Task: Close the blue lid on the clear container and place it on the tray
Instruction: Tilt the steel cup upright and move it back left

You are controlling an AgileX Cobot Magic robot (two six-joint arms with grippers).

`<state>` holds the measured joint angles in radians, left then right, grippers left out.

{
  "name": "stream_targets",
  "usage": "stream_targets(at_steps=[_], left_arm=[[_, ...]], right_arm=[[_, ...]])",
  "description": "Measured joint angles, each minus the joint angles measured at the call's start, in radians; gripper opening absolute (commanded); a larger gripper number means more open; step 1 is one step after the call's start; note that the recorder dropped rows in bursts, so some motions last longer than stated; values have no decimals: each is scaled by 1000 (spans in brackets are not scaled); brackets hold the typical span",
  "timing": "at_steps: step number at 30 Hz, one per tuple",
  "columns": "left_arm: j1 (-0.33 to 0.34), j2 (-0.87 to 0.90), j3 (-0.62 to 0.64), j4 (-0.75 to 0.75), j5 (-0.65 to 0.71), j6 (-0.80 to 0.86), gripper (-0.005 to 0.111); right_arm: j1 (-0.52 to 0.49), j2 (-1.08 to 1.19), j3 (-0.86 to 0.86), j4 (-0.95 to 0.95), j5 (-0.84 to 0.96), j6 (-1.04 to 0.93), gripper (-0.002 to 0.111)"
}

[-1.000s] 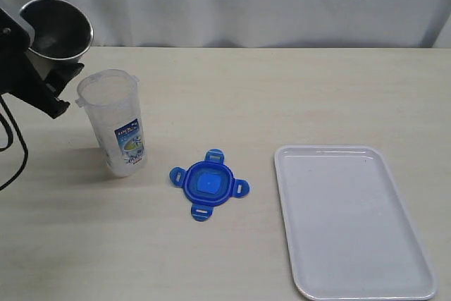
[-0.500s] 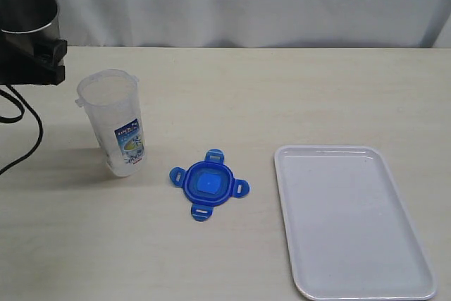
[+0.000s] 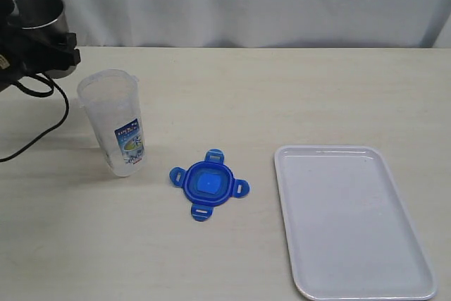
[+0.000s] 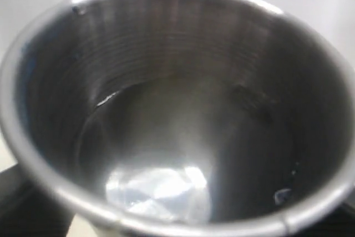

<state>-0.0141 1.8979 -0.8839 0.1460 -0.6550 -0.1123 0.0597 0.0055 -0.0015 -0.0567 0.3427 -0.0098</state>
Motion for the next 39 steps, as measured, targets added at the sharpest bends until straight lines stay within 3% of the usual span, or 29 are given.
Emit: stream_targets(at_steps=[6,12,20,27,36,39], left_arm=[[55,129,-108,-19,6,-104,0],[61,259,-213,-24,33,-124,0],[61,319,-235,-21,69,-1,0],[61,319,-235,-21,71,-7,2],[61,319,-235,-21,57,-42,59],[61,319,-235,-21,55,-44,70]], right_arm=[[0,0,0,0,0,0,4],[0,0,0,0,0,0,4],[0,0,0,0,0,0,4],[0,0,0,0,0,0,4],[0,0,0,0,0,0,4],[0,0,0,0,0,0,4]])
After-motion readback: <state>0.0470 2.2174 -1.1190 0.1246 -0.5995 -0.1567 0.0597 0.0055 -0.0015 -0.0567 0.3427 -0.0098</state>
